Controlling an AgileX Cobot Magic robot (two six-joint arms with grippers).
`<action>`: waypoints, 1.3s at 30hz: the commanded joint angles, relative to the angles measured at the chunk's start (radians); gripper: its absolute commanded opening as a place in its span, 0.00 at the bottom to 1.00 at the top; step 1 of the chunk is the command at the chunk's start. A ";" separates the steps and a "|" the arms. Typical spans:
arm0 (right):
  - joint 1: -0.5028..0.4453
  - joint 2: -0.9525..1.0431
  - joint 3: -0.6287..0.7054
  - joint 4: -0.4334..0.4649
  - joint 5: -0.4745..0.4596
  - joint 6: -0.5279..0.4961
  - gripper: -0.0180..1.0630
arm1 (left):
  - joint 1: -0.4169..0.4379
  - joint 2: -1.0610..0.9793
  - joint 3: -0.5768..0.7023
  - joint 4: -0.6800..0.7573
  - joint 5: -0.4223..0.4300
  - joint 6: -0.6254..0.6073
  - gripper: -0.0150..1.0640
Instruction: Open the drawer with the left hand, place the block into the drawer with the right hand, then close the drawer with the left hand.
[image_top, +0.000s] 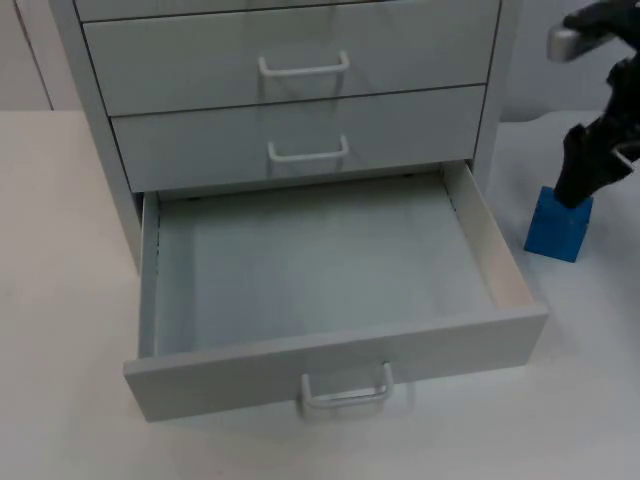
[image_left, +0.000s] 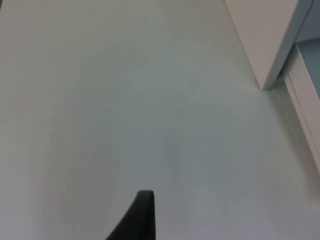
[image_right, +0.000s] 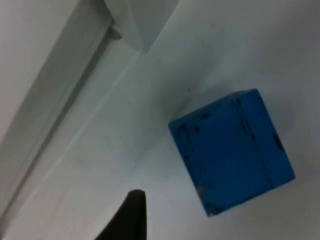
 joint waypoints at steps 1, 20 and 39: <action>0.002 0.030 -0.034 -0.007 -0.018 -0.023 0.99 | 0.003 -0.004 0.002 0.008 -0.004 -0.007 0.99; 0.002 0.136 -0.052 -0.003 -0.071 -0.011 0.33 | 0.003 -0.004 0.002 0.012 -0.028 -0.007 0.99; 0.000 -0.272 0.105 -0.087 0.059 0.307 0.01 | 0.003 -0.004 0.002 0.012 -0.028 -0.007 0.99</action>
